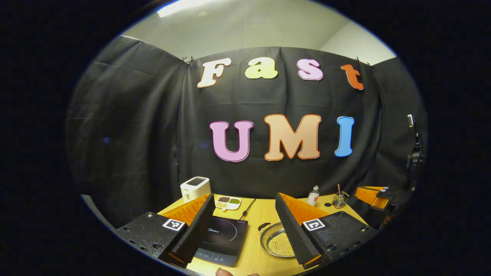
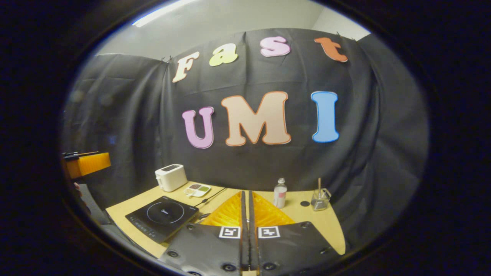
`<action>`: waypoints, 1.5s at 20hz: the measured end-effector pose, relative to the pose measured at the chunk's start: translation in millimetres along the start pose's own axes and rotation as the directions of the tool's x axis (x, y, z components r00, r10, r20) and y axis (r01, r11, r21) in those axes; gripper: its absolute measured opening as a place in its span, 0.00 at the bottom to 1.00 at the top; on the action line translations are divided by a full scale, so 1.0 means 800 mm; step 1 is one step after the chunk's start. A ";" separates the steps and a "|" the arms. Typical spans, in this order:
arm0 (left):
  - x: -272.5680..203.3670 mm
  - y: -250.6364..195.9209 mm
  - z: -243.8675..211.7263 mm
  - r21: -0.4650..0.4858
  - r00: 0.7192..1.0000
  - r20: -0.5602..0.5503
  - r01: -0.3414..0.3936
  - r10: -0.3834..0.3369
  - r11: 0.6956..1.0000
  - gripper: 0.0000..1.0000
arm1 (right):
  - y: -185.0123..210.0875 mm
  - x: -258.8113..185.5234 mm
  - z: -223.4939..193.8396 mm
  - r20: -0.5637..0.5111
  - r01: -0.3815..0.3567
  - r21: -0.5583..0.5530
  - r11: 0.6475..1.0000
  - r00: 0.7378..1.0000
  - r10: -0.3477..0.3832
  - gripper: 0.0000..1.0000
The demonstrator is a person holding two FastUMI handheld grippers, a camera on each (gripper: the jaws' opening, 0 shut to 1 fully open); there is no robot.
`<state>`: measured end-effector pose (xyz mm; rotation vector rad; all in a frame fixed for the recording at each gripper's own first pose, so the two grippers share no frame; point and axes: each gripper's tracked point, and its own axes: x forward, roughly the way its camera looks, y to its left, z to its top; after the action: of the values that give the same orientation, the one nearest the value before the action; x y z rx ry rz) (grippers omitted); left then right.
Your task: First push the handle of the pot to place it horizontally, then grasp the pot with both hands and set it on the induction cooktop.
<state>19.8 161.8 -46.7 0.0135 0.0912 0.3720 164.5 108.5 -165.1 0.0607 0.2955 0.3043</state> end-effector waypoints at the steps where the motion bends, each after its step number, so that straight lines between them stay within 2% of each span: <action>1: 0.000 -0.004 -0.002 0.001 1.000 -0.002 -0.003 0.003 1.000 0.93 | 0.008 0.007 -0.030 -0.077 -0.044 0.037 0.998 0.996 0.047 0.02; 3: 0.002 -0.008 -0.011 0.001 1.000 -0.022 -0.012 0.012 1.000 0.93 | 0.009 0.010 -0.076 -0.181 -0.092 0.061 0.994 0.978 0.102 0.04; 4: 0.002 -0.007 -0.020 -0.004 0.999 -0.039 -0.014 0.014 1.000 0.93 | 0.009 0.014 -0.093 -0.213 -0.109 0.060 0.992 0.970 0.119 0.00; 5: 0.005 -0.007 -0.025 -0.010 0.998 -0.056 -0.013 0.013 1.000 0.96 | 0.007 0.018 -0.106 -0.242 -0.114 0.058 0.992 0.962 0.125 0.03; 7: 0.005 0.004 -0.034 -0.016 0.996 -0.079 -0.031 0.029 0.999 0.96 | 0.013 0.021 -0.131 -0.288 -0.135 0.063 0.989 0.946 0.147 0.00; 10: 0.005 0.015 -0.045 -0.033 0.994 -0.100 -0.053 0.050 0.998 0.96 | 0.015 0.025 -0.163 -0.348 -0.162 0.028 0.986 0.923 0.161 0.02; 11: 0.007 0.013 -0.046 -0.039 0.994 -0.100 -0.047 0.043 0.998 0.93 | 0.015 0.025 -0.173 -0.373 -0.168 0.029 0.985 0.913 0.166 0.00; 13: 0.009 0.018 -0.053 -0.024 0.992 -0.119 -0.051 0.048 0.998 0.93 | 0.016 0.020 -0.206 -0.429 -0.171 0.040 0.984 0.887 0.172 0.03; 14: 0.011 0.020 -0.053 -0.024 0.992 -0.117 -0.049 0.046 0.998 0.96 | 0.016 0.017 -0.221 -0.456 -0.174 0.045 0.984 0.873 0.175 0.00; 17: 0.018 0.014 -0.059 -0.035 0.992 -0.127 -0.026 0.021 0.999 0.96 | 0.012 0.006 -0.257 -0.520 -0.168 0.030 0.985 0.840 0.159 0.00; 18: 0.022 0.013 -0.061 -0.034 0.991 -0.133 -0.017 0.012 0.999 0.96 | 0.010 0.004 -0.264 -0.530 -0.164 0.024 0.986 0.834 0.152 0.03; 19: 0.025 0.011 -0.063 -0.032 0.990 -0.142 -0.007 0.002 0.999 0.93 | 0.008 0.003 -0.274 -0.545 -0.161 0.017 0.987 0.826 0.144 0.03; 20: 0.029 0.009 -0.065 -0.030 0.989 -0.148 0.003 -0.007 1.000 0.96 | 0.005 0.000 -0.282 -0.561 -0.160 0.014 0.987 0.816 0.140 0.03; 22: 0.036 0.005 -0.069 -0.026 0.987 -0.161 0.020 -0.024 0.999 0.96 | 0.002 -0.008 -0.297 -0.588 -0.155 0.013 0.988 0.798 0.133 0.00; 23: 0.039 0.002 -0.072 -0.027 0.985 -0.172 0.029 -0.033 0.999 0.93 | 0.003 -0.011 -0.305 -0.602 -0.152 0.024 0.988 0.787 0.135 0.00; 24: 0.043 0.000 -0.073 -0.029 0.983 -0.179 0.035 -0.040 0.999 0.96 | 0.002 -0.015 -0.315 -0.619 -0.147 0.033 0.989 0.773 0.136 0.00; 27: 0.049 -0.010 -0.071 -0.032 0.981 -0.185 0.050 -0.055 0.998 0.96 | -0.008 -0.026 -0.343 -0.664 -0.130 0.031 0.991 0.738 0.118 0.03; 30: 0.051 -0.018 -0.067 -0.017 0.982 -0.176 0.063 -0.065 0.998 0.96 | -0.015 -0.034 -0.369 -0.716 -0.128 0.029 0.991 0.689 0.110 0.03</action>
<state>57.8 163.4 -104.2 -0.0341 0.2646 0.3083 56.0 93.1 -440.7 -0.0701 1.0832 0.4565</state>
